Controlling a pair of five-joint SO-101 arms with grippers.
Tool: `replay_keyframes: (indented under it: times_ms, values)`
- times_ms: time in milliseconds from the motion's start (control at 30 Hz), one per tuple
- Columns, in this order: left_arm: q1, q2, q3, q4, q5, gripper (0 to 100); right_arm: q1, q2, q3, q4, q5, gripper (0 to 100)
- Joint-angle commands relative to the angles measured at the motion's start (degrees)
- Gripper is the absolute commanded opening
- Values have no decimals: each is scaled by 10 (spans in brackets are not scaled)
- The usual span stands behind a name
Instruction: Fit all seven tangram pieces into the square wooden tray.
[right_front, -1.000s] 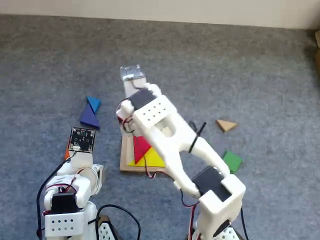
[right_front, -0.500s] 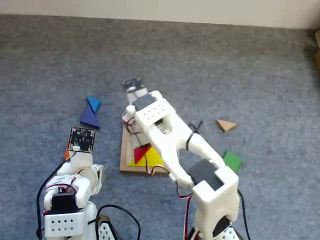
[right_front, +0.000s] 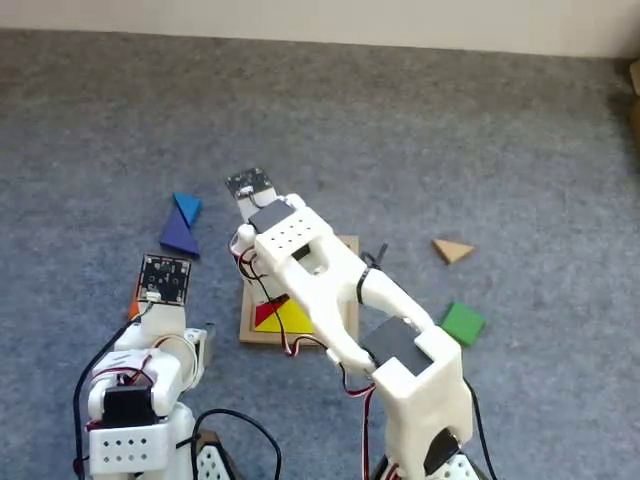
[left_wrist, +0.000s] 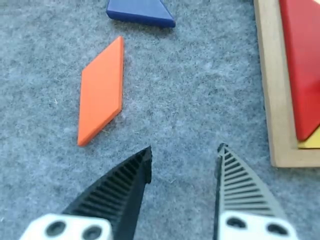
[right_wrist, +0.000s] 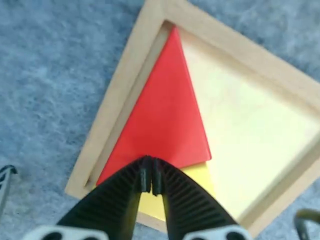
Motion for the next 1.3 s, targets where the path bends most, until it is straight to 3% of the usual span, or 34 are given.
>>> replay_keyframes:
  times_ms: [0, 200, 500, 1067, 1267]
  values:
    - [-3, -29, 12, 3, 5, 213, -3, -7, -7, -9, 4, 15]
    - [-3, -29, 12, 3, 5, 213, 10, -109, -3, 29, 5, 15]
    - [-3, -29, 12, 3, 5, 213, 128, -264, 47, 43, 7, 16]
    - [-3, -29, 12, 3, 5, 213, 135, -400, 95, 104, 6, 16]
    - [-3, -29, 12, 3, 5, 213, 224, -403, 95, 165, 8, 16]
